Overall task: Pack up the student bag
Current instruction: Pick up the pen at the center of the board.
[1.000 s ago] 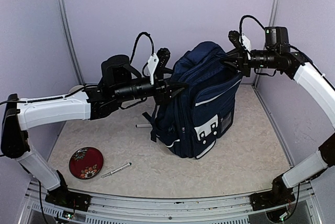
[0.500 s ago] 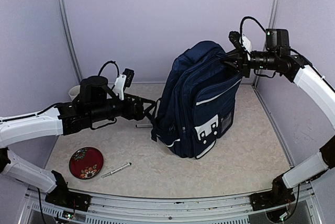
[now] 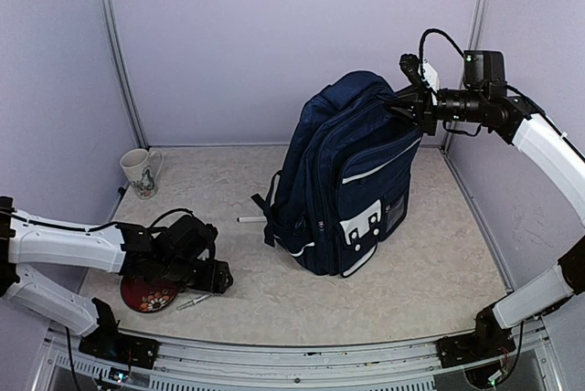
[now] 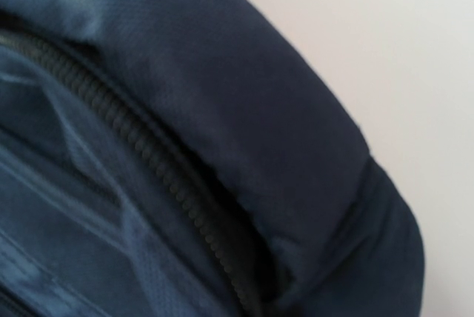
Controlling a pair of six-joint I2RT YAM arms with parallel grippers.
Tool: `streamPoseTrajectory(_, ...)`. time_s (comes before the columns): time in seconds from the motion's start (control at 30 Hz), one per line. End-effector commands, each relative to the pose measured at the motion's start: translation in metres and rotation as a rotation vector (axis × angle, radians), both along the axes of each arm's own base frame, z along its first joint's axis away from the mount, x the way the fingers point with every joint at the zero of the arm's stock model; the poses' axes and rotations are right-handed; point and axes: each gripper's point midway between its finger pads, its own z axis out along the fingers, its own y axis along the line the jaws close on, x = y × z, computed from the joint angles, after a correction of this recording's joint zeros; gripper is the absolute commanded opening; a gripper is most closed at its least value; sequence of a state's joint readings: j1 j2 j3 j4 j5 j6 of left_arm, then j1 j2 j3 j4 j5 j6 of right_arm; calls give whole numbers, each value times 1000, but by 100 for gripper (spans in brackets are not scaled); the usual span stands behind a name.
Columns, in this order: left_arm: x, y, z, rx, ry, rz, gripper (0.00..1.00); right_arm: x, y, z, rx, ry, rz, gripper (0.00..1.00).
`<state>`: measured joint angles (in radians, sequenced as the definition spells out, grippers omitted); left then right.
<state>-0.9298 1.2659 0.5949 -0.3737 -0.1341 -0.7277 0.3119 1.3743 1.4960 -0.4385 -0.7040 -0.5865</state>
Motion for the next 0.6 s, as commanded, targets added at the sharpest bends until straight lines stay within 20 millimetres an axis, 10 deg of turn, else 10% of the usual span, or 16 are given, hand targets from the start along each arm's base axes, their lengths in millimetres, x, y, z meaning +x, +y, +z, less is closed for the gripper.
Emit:
streamPoseTrajectory(0.0,-26,12,-27,85,109,12,78,-4,2,-7,18,56,24,0)
streamPoseTrajectory(0.2,-36,31,-56,177,171,13,75,-6,3,-5,22,54,31,0)
streamPoseTrajectory(0.43,-55,17,-66,216,232,-82,25,-8,2,-4,22,56,28,0)
streamPoseTrajectory(0.57,-73,21,-69,297,267,-120,27,-11,2,0,27,48,37,0)
